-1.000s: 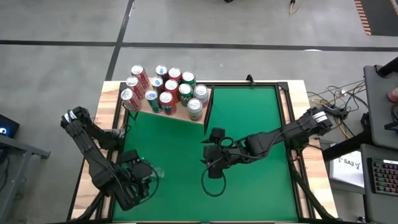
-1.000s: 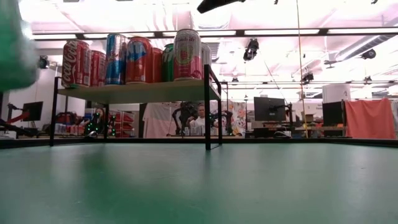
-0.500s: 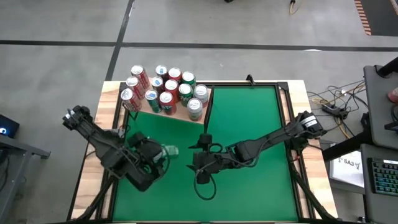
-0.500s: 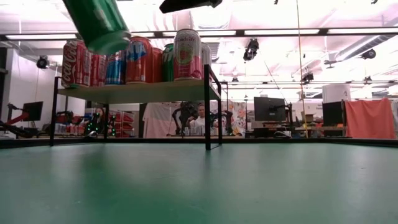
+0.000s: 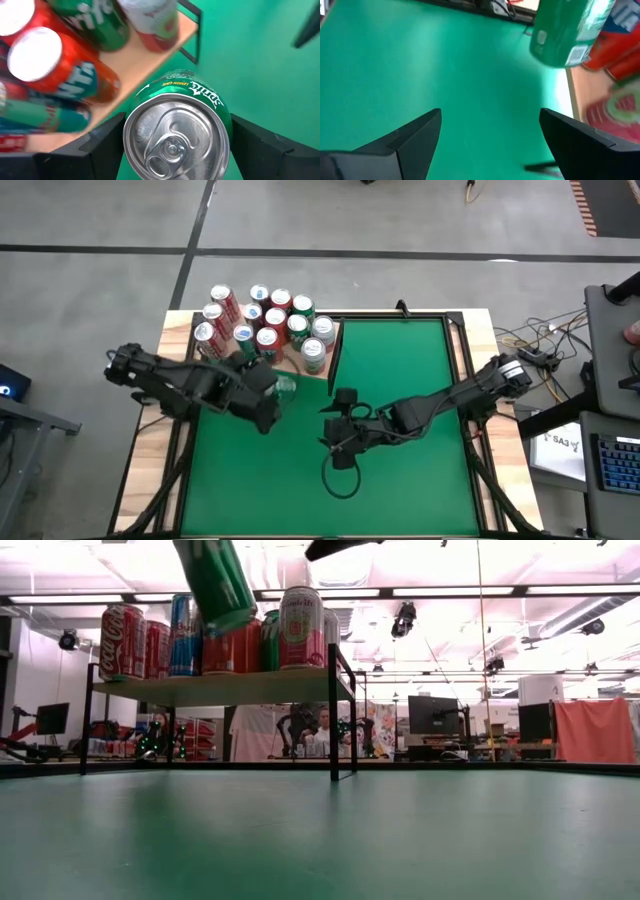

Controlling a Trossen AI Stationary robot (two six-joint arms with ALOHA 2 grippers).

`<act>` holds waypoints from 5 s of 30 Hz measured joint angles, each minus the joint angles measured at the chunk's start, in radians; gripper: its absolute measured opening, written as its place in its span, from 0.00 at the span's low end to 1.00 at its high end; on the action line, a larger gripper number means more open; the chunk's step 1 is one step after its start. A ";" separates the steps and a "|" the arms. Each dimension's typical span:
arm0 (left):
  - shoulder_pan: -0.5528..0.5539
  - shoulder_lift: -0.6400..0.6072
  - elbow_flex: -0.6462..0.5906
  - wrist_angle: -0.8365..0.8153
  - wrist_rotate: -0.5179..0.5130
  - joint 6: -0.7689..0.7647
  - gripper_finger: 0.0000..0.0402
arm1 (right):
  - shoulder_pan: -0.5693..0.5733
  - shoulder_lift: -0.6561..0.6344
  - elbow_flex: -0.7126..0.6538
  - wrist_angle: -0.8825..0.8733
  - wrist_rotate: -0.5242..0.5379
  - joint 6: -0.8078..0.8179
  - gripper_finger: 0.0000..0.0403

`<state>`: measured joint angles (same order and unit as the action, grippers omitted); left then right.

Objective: Place canned beverage on shelf
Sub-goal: Put the green soda can on the shelf aligned with the other green soda can

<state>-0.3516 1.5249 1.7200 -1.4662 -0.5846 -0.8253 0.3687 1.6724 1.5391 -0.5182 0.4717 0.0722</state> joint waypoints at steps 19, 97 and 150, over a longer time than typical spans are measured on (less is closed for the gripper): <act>0.235 0.002 0.006 0.035 0.097 0.215 0.71 | 0.024 -0.012 -0.010 -0.240 -0.056 0.070 0.81; 0.364 0.079 0.006 0.123 0.119 0.222 0.77 | 0.037 -0.012 -0.084 -0.140 -0.049 0.008 0.81; 0.374 0.077 0.006 0.142 0.132 0.224 0.77 | -0.239 0.192 -0.089 0.650 0.026 -0.309 0.03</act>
<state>0.0227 1.6015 1.7256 -1.3243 -0.4522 -0.6013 0.1299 1.8641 1.4506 0.1314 0.4976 -0.2364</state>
